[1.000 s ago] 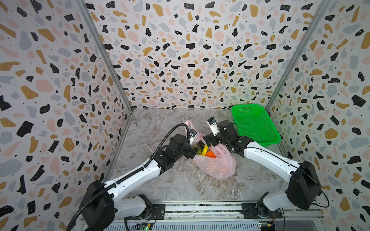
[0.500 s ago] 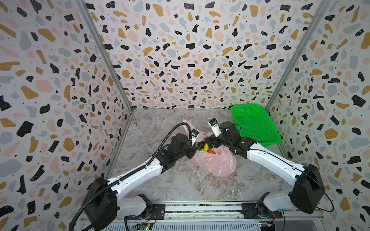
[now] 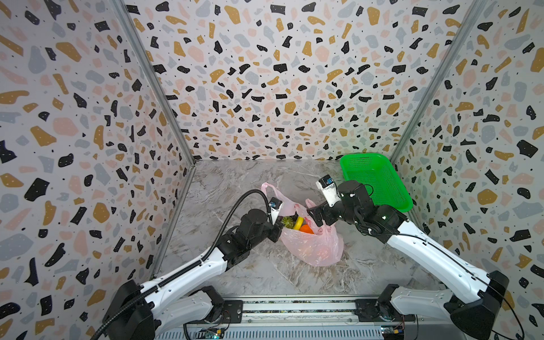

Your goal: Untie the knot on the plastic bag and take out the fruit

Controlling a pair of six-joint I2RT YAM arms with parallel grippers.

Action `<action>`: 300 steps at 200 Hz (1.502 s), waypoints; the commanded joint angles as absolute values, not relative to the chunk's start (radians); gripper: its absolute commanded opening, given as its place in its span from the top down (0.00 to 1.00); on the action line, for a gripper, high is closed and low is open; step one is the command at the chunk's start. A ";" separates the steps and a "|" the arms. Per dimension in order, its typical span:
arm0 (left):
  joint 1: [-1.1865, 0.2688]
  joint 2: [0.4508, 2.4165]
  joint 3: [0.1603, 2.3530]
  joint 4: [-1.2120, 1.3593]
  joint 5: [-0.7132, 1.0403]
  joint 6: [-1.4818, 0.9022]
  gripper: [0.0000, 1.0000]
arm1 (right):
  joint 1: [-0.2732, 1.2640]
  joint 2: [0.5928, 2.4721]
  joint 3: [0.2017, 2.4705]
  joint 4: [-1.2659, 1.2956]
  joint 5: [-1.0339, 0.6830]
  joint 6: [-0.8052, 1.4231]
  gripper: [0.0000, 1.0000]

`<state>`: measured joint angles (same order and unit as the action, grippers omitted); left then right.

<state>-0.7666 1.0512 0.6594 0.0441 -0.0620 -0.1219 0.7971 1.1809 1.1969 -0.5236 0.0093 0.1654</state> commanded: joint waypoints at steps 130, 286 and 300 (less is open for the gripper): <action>-0.718 1.139 0.882 -0.091 -0.033 -0.112 0.28 | 0.931 1.108 0.881 -0.321 -0.087 0.413 0.05; -0.803 0.930 0.678 0.078 -0.042 -0.231 1.00 | 0.939 1.134 1.034 -0.346 -0.237 0.428 0.07; -0.818 0.899 0.630 0.119 -0.070 -0.257 1.00 | 0.938 1.157 1.058 -0.352 -0.262 0.437 0.11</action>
<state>-0.7967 0.9478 0.6888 -0.0231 0.0025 -0.1890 0.9363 1.1305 1.0092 -0.3408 -0.1993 0.4122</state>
